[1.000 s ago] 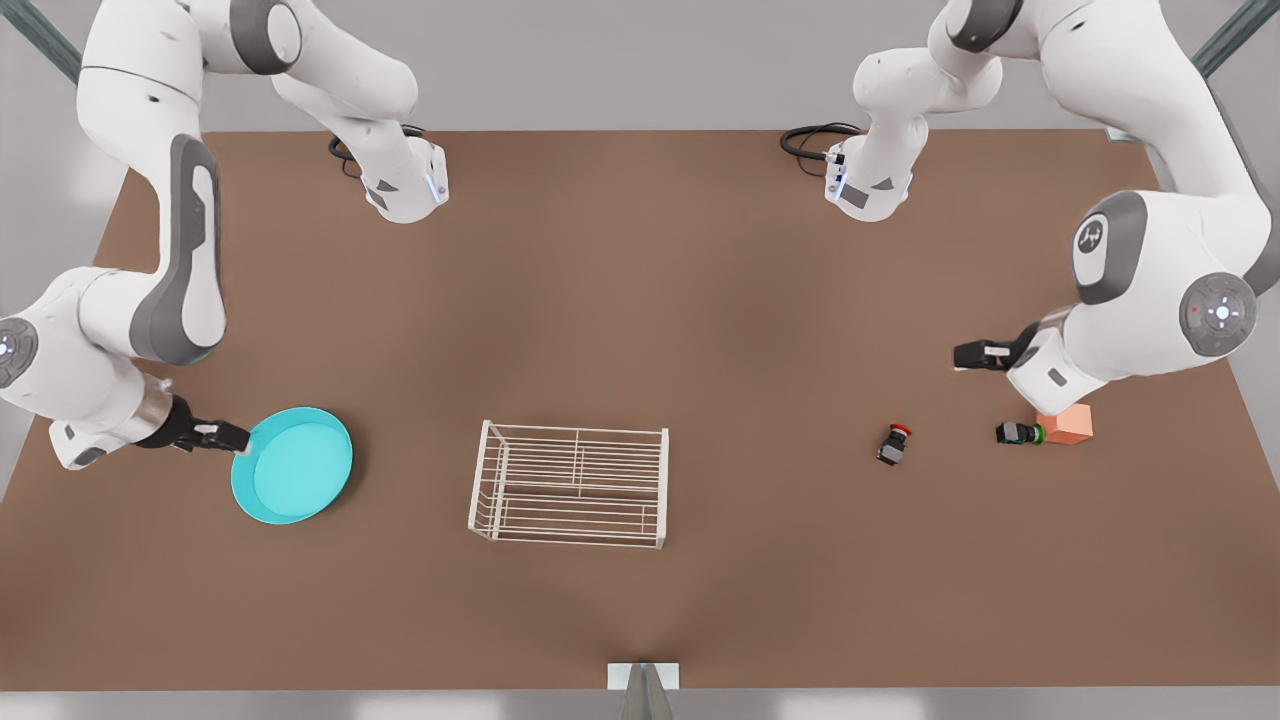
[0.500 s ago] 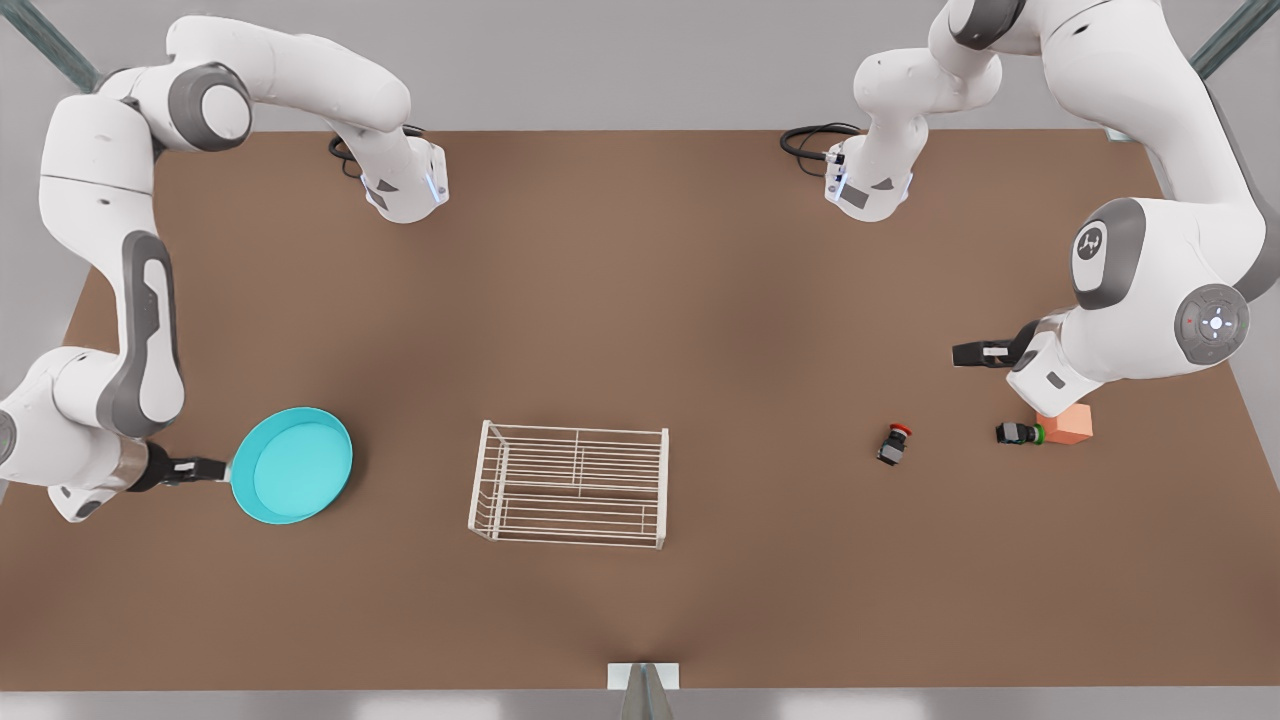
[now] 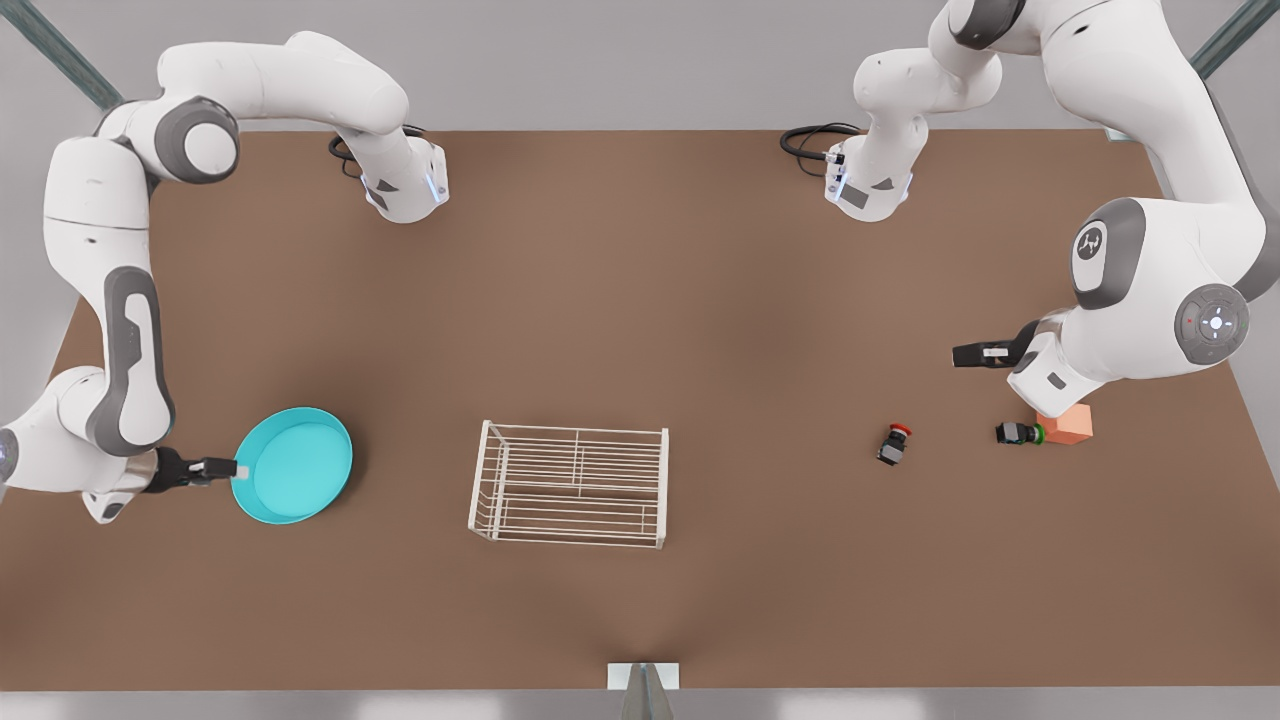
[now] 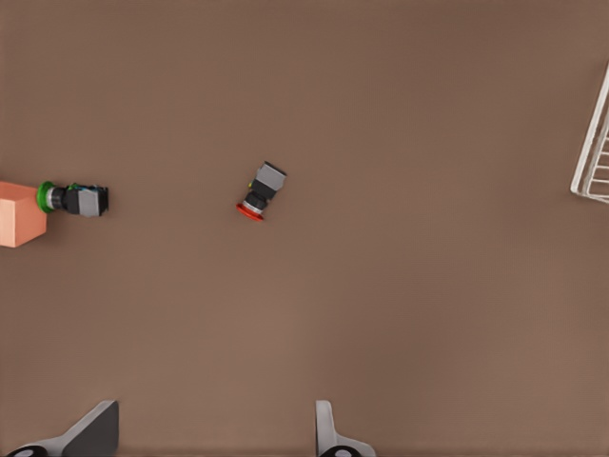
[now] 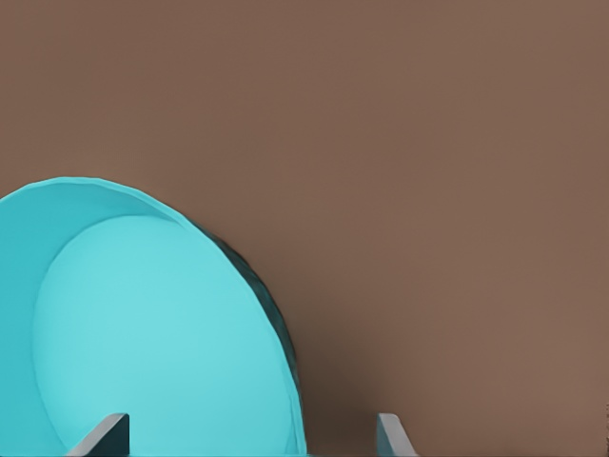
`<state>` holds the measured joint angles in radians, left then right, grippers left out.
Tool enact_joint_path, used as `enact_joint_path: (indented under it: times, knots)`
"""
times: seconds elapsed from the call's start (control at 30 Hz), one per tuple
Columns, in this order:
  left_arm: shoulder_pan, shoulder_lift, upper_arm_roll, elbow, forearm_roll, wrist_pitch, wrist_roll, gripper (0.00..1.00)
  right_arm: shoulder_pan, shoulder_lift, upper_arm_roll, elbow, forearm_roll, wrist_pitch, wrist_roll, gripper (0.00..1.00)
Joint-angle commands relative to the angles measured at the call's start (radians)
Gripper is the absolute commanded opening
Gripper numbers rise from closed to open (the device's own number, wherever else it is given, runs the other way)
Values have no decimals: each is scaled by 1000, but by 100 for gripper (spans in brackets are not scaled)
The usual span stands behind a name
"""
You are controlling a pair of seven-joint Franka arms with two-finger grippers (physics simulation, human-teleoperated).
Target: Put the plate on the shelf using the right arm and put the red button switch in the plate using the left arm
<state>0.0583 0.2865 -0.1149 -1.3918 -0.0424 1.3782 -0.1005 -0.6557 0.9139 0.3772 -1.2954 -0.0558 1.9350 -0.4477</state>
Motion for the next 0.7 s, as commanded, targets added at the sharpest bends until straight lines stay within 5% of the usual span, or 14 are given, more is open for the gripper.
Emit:
enact_joint_path:
  times: [0.0, 0.3, 0.53, 0.67]
  knots:
    - [0, -1, 0, 0, 1, -1, -15, 100, -5, 10, 0, 1, -1, 2, -161, 97]
    - [0, -1, 0, -1, 3, 1, -15, 100, 2, 34, 3, -1, -3, 4, -158, 70]
    - [0, -3, 0, -7, 4, 1, -15, 100, -5, 56, 0, 1, -3, -1, -170, 62]
    - [0, -3, 0, -7, 6, 1, -15, 100, -5, 62, 0, 2, -1, -2, -181, 46]
